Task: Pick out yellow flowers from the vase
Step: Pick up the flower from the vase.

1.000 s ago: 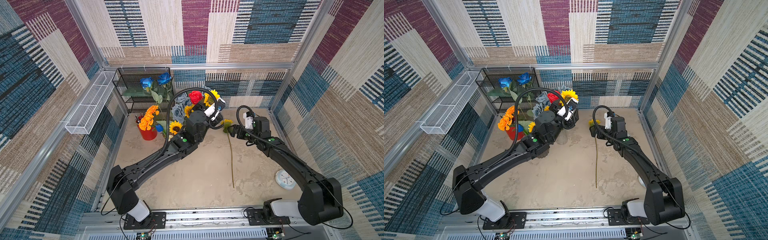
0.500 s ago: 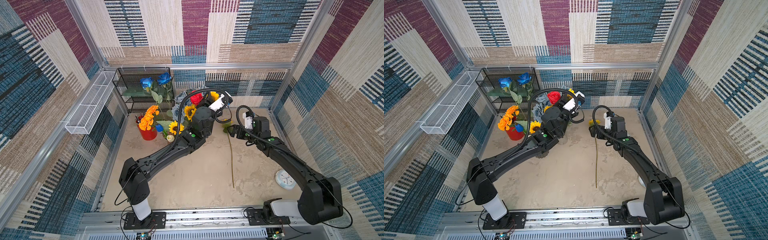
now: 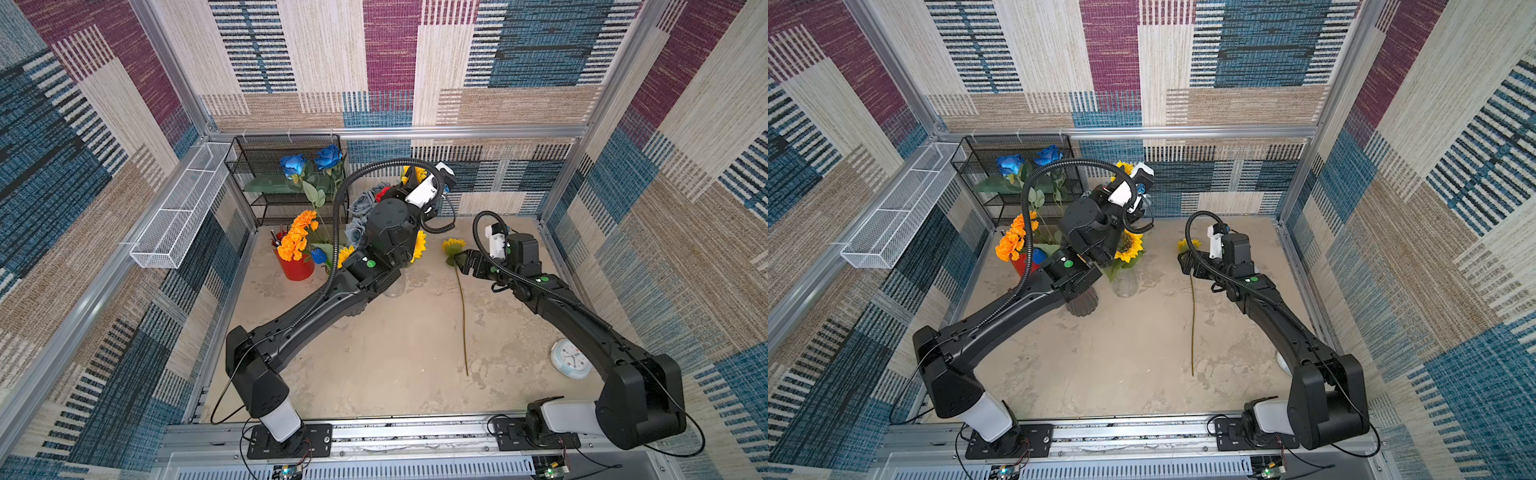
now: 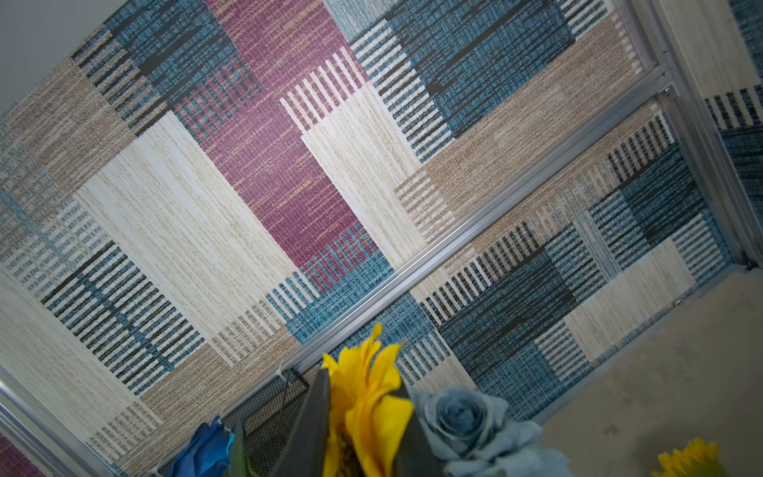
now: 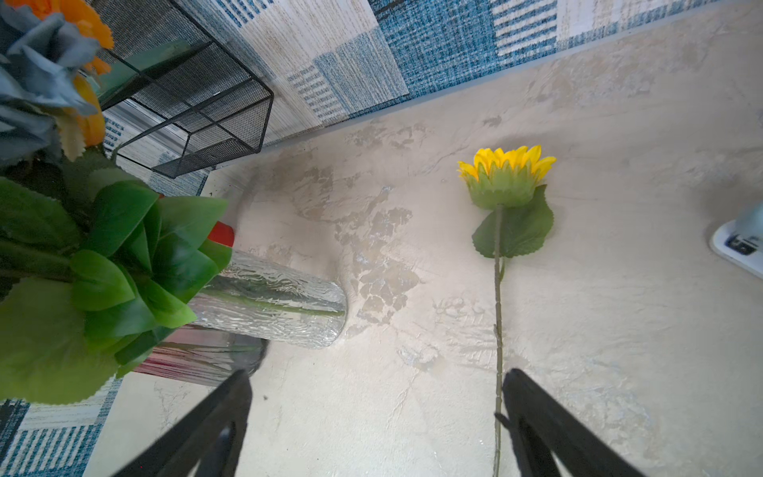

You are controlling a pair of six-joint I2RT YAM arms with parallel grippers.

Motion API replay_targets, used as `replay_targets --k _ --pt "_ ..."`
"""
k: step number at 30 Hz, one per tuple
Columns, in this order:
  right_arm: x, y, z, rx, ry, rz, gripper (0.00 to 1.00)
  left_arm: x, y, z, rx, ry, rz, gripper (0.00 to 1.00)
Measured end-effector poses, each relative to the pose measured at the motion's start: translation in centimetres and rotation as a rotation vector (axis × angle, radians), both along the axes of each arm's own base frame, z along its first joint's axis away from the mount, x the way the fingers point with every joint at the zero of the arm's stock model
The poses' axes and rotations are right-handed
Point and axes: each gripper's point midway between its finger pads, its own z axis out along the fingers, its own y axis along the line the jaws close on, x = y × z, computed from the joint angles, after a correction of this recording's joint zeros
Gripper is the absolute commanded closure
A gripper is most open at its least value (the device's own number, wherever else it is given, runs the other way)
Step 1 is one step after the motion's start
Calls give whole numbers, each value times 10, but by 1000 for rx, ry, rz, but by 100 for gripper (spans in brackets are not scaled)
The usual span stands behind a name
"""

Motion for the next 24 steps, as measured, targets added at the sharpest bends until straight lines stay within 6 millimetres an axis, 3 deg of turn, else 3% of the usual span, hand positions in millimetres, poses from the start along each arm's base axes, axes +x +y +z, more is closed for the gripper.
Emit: replay_targets --k 11,20,24 --pt "-1 1 2 4 -3 7 3 -7 4 13 -3 13 -38 89" --pt "-1 2 11 11 -28 14 3 -30 19 75 -76 -34 -98 88" --pt "-1 4 17 15 -48 22 3 -39 25 92 -93 -42 -115 88"
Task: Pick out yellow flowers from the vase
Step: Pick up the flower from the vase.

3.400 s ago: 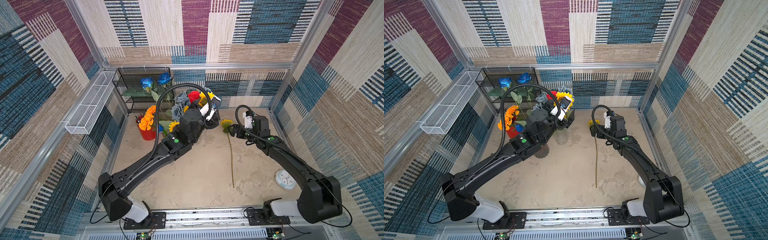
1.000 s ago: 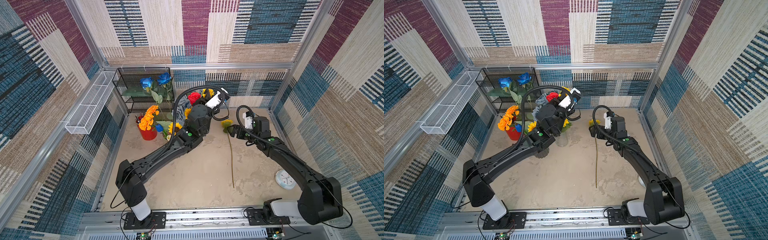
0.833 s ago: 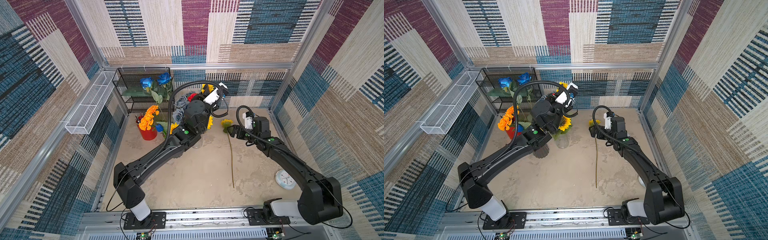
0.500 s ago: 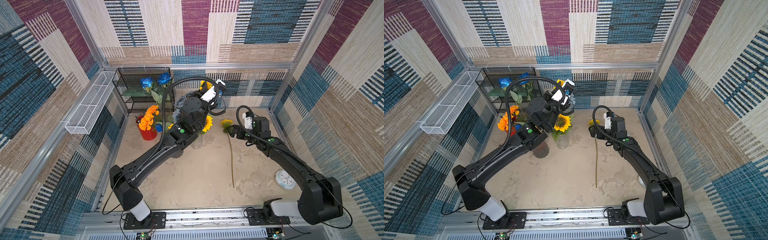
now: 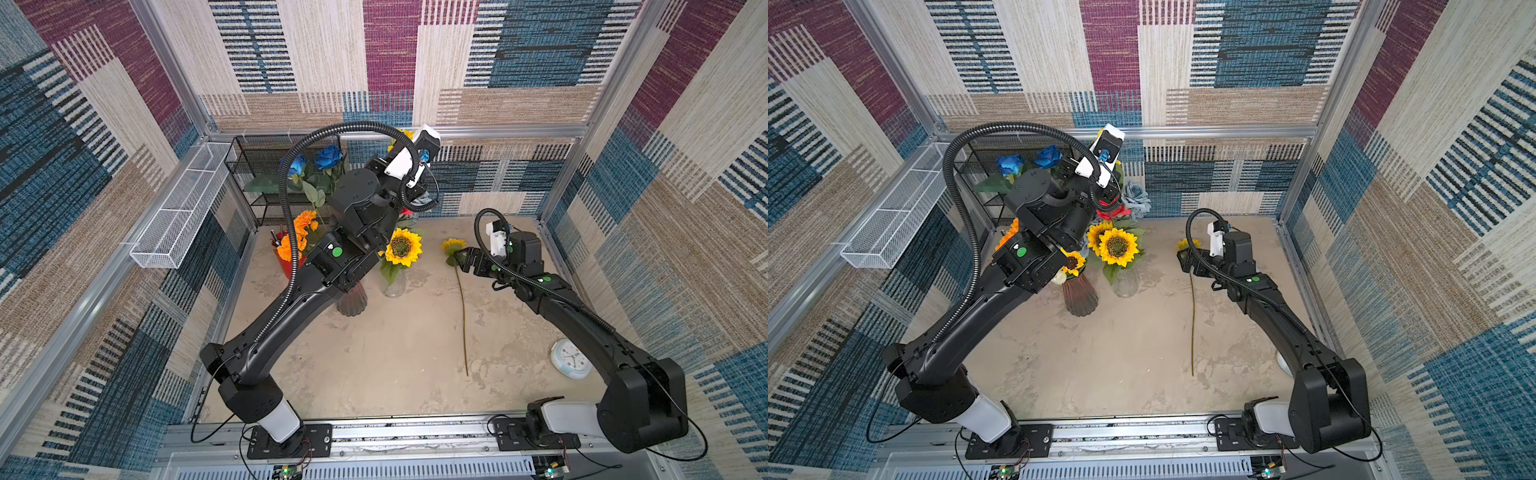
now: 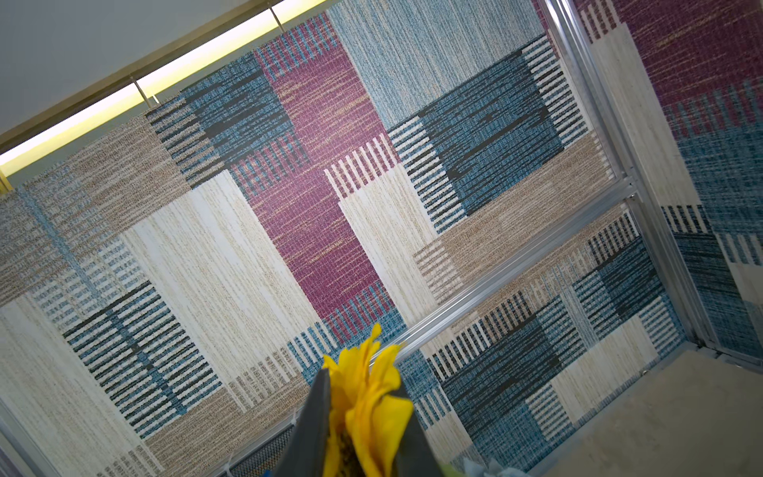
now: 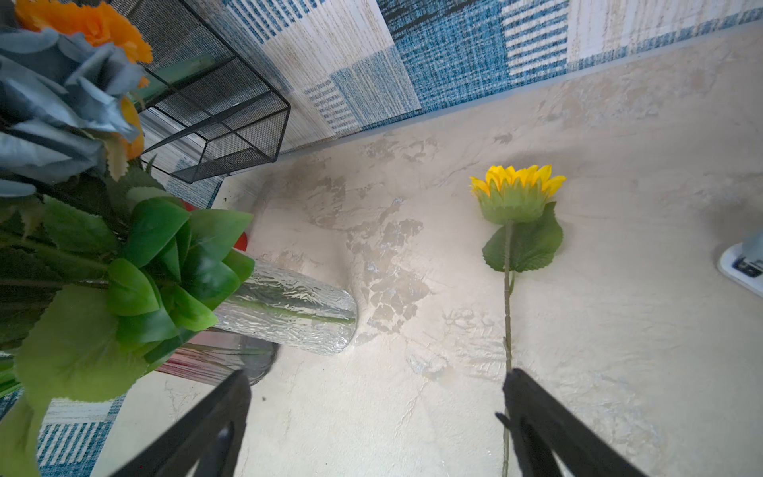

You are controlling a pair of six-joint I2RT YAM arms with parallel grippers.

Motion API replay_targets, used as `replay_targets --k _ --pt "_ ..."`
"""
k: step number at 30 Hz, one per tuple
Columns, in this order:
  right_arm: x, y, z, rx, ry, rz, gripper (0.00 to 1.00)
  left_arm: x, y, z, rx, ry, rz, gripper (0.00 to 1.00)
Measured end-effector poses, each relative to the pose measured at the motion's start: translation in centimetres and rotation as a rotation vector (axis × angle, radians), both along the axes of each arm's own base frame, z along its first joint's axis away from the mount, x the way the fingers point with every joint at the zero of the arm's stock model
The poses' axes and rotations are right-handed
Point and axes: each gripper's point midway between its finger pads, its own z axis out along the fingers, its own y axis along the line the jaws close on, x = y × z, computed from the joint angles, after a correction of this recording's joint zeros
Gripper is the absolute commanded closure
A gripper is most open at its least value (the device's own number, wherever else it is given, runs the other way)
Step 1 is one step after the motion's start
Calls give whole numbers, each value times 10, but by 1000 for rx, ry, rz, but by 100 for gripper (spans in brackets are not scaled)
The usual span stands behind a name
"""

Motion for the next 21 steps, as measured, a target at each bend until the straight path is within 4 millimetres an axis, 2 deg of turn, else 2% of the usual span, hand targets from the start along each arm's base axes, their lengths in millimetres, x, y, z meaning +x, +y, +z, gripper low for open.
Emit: replay_targets --k 3,8,12,16,21 --pt "-1 1 11 7 -37 8 3 -9 6 16 -26 -7 -21 88" --pt "-7 5 35 2 -121 32 2 -38 30 66 -142 -42 -87 87" --pt "-16 10 65 0 -230 61 0 -63 51 97 -239 -57 -148 87" --pt "-26 13 94 -2 -337 87 0 -79 67 105 -283 -36 -179 86" --pt "-36 13 118 -6 -424 107 0 -99 86 117 -318 -51 -206 85"
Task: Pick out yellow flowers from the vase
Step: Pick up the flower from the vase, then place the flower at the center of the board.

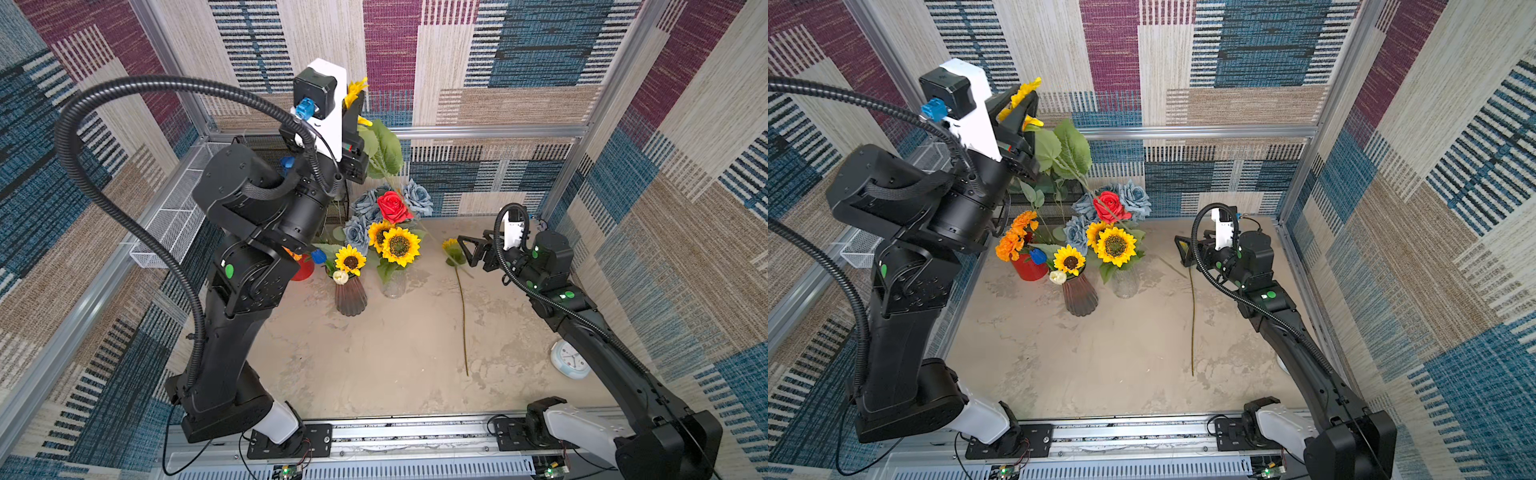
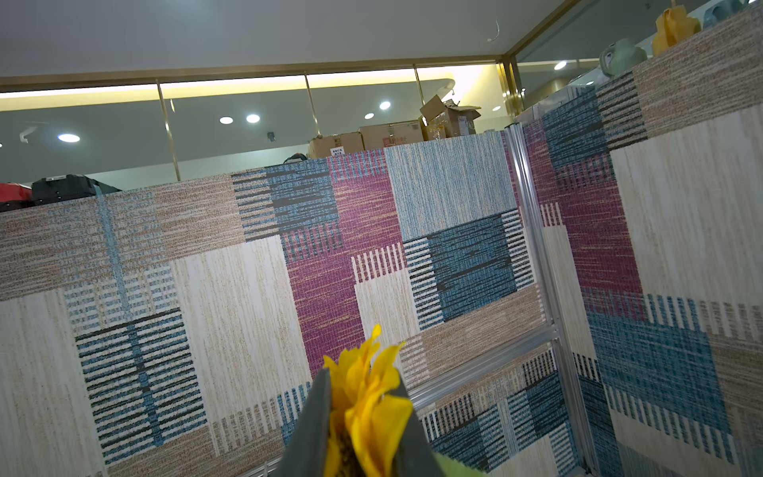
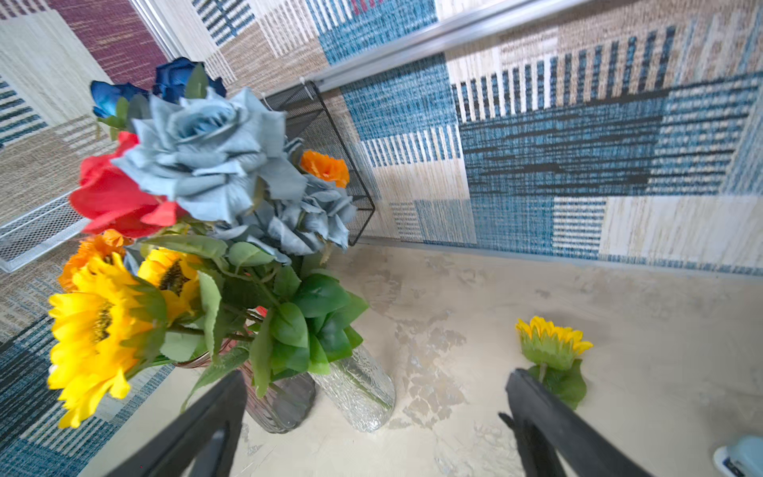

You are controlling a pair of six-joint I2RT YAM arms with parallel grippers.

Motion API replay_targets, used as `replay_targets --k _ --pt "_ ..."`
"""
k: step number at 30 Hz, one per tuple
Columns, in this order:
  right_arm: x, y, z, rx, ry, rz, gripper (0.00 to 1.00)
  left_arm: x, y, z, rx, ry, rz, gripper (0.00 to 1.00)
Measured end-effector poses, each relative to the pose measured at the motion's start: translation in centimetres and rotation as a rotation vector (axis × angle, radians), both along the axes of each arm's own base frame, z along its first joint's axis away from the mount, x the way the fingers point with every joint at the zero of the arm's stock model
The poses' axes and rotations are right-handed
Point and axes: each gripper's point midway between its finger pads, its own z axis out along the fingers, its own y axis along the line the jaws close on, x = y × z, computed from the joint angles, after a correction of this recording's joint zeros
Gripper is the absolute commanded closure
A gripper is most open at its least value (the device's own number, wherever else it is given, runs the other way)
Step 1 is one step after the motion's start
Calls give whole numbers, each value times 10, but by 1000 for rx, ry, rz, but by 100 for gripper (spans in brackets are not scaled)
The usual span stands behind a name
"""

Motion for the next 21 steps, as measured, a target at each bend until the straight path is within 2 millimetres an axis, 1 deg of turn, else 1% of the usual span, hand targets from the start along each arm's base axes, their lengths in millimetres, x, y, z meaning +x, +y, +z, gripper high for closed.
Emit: replay_targets --k 3,5,8,10,13,15,17,19,21 --pt "-8 -1 13 3 -47 7 1 -12 13 8 -25 -17 -2 85" --pt "-18 -3 23 6 -84 7 4 -18 20 11 -43 -19 -9 84" --pt "-39 -5 47 17 -175 27 4 -25 24 9 -44 -2 -35 84" --pt "-55 -1 65 19 -248 66 4 -28 24 5 -40 18 -59 84" --pt "-75 5 84 13 -325 117 4 -29 19 -10 -9 63 -96 84" --pt "-87 9 95 13 -368 152 4 -27 11 -27 31 105 -117 84" --pt "-97 16 101 15 -396 202 4 -23 1 -45 71 149 -141 83" --pt "-106 29 103 14 -409 280 4 -19 -8 -64 113 194 -160 82" --pt "-119 51 106 12 -414 396 4 -17 -16 -79 147 230 -185 82"
